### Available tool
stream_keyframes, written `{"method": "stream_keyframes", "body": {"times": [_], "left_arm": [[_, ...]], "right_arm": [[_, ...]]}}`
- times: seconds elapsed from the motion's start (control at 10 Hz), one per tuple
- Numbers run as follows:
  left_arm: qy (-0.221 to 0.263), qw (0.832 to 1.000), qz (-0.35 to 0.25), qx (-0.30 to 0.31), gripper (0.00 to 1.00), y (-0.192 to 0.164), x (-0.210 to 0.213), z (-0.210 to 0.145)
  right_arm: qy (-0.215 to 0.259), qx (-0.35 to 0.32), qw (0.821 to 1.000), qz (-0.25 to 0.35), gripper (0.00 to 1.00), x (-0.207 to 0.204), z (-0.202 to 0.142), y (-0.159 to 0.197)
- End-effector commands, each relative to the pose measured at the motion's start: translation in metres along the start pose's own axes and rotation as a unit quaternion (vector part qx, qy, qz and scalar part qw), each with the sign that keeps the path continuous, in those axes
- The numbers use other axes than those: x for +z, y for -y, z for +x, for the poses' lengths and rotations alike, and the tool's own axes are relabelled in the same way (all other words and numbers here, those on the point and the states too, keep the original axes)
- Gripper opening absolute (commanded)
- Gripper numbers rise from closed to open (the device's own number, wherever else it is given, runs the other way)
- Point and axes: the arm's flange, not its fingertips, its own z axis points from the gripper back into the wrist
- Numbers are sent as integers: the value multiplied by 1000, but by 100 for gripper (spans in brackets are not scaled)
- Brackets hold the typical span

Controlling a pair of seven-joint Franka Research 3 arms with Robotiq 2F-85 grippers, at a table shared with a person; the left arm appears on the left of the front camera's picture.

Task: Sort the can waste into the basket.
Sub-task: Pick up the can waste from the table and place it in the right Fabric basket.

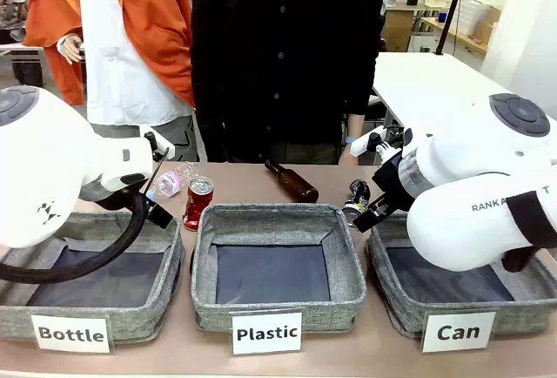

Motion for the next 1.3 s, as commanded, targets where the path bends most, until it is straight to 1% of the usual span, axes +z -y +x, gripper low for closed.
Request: {"method": "stream_keyframes", "body": {"times": [0.0, 1.2], "left_arm": [[0, 1000, 0, 0, 100, 0, 0, 0], [0, 1000, 0, 0, 100, 0, 0, 0]], "right_arm": [[0, 0, 1000, 0, 100, 0, 0, 0], [0, 0, 1000, 0, 100, 0, 0, 0]]}}
